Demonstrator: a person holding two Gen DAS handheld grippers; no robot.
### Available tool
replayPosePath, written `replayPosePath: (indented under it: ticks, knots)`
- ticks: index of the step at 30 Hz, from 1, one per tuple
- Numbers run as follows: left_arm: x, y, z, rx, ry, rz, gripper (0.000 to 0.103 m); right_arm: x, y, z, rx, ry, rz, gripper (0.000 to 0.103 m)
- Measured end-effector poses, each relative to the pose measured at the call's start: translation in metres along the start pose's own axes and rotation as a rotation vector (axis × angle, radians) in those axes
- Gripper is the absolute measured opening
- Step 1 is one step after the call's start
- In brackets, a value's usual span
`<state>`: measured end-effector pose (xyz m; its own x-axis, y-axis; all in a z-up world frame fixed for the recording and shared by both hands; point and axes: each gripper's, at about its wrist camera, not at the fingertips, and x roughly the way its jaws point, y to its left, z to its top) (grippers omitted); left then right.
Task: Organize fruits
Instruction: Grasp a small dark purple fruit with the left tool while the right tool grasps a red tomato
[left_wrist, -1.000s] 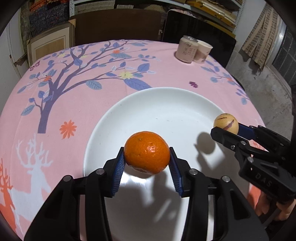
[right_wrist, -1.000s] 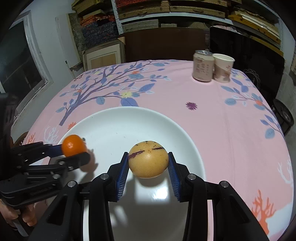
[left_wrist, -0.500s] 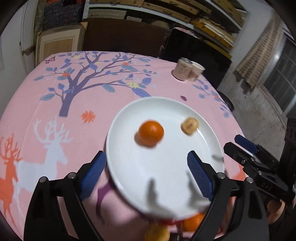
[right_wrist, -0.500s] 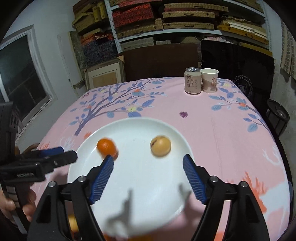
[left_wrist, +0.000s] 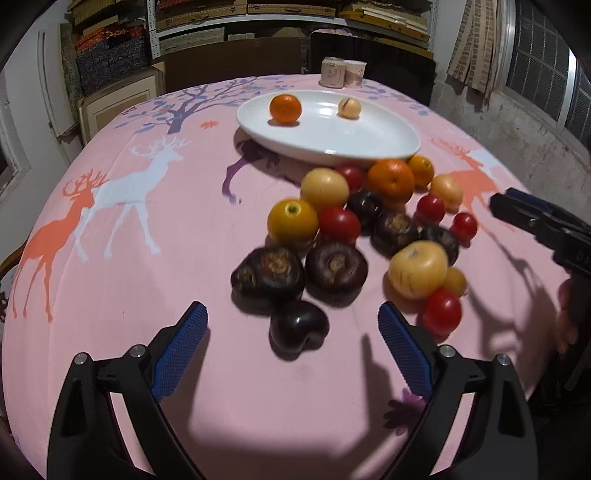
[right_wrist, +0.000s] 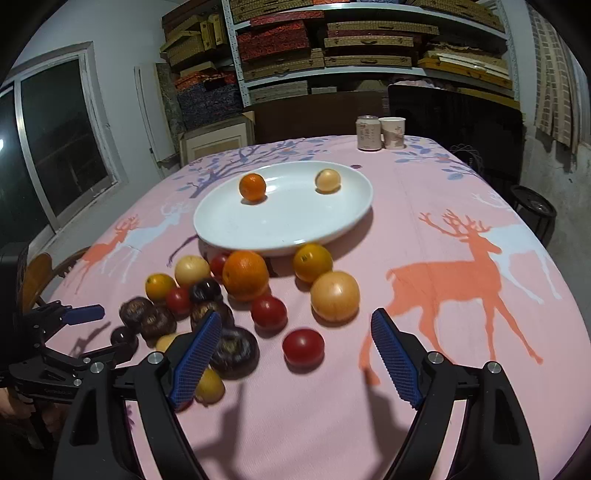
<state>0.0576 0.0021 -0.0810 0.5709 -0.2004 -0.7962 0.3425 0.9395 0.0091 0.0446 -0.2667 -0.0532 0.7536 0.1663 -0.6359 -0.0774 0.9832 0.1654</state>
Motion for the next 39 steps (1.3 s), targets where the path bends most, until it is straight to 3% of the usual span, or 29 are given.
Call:
replayPosePath:
  ticks: [4, 7, 11, 16, 20, 33, 39]
  knots:
    - [0.013, 0.007, -0.007, -0.062, 0.021, 0.014, 0.089, -0.009, -0.004, -0.009, 0.024, -0.007, -0.003, 0.084]
    - [0.011, 0.006, -0.005, -0.049, -0.012, 0.026, 0.053, -0.018, -0.006, -0.012, 0.009, -0.025, -0.038, 0.084]
    - [0.004, 0.002, -0.005, -0.038, -0.067, 0.011, 0.031, -0.016, -0.010, -0.018, -0.009, -0.006, -0.062, 0.084]
    - [-0.004, -0.003, -0.006, -0.018, -0.108, 0.000, 0.031, 0.004, -0.014, -0.021, -0.012, 0.065, -0.062, 0.080]
    - [-0.008, -0.001, -0.007, -0.031, -0.138, -0.011, 0.031, 0.023, -0.005, -0.021, -0.041, 0.118, -0.040, 0.060]
    - [-0.009, 0.004, -0.007, -0.055, -0.156, -0.047, 0.031, 0.046, 0.006, -0.006, -0.090, 0.169, -0.084, 0.053]
    - [-0.002, 0.000, -0.008, -0.032, -0.113, -0.026, 0.031, 0.050, 0.007, -0.008, -0.105, 0.186, -0.082, 0.053]
